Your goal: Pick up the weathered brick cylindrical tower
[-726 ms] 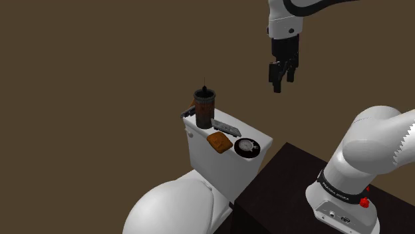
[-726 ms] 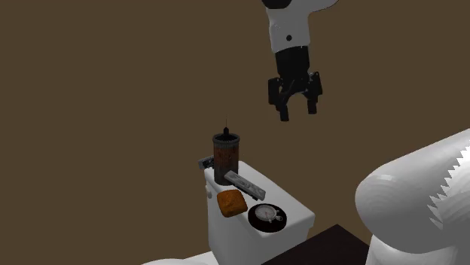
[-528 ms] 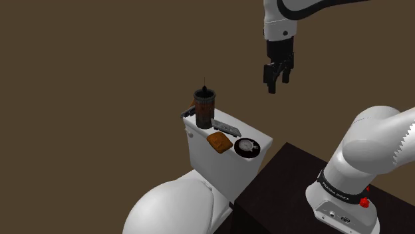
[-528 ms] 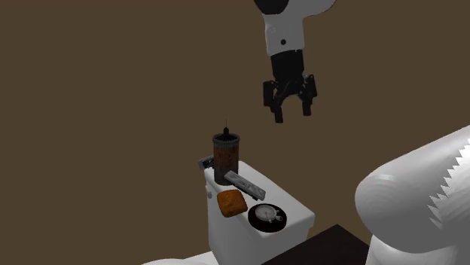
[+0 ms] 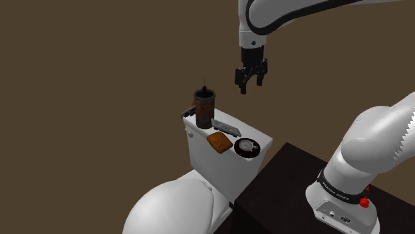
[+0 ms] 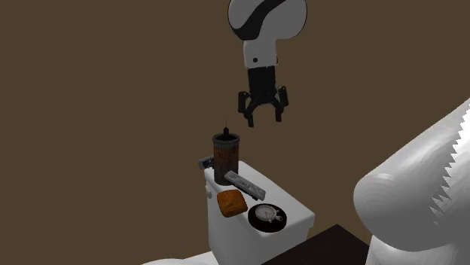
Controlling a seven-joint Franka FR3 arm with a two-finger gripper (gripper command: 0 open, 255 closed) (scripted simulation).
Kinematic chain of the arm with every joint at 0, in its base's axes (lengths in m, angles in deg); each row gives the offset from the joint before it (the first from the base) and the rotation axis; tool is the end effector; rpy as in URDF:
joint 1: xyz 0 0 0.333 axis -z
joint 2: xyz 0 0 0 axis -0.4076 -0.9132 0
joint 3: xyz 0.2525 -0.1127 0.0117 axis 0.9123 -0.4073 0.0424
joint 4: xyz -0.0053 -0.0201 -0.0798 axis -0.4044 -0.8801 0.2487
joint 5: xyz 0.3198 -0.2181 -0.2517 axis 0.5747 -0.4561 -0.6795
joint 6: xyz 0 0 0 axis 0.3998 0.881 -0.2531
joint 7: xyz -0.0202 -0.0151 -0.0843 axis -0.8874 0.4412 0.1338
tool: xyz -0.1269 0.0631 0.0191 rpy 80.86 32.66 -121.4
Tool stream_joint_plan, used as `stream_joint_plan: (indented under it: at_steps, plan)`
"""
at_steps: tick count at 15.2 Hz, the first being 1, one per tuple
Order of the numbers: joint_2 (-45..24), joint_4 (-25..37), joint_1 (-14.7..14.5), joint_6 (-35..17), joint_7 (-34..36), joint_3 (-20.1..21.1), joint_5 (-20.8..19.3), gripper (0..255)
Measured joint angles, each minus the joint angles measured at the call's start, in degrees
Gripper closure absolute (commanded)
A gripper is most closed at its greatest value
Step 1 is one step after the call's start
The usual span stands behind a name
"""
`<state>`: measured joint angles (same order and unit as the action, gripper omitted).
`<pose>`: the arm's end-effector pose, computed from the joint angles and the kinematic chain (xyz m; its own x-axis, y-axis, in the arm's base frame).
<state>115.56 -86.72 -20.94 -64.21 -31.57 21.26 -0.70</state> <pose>0.4775 0.0271 0.4205 0.9881 -0.1350 -0.0735 -0.1283 -0.9877 0.0888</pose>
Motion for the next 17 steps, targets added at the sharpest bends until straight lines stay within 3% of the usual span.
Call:
stream_joint_plan:
  at_steps: [10, 17]
  plan:
    - [-17.6, 10.0, 1.9, -14.3, 9.3, 2.1, -1.8, 0]
    - [-30.5, 21.7, 2.5, -19.8, 15.8, 2.5, -4.8, 0]
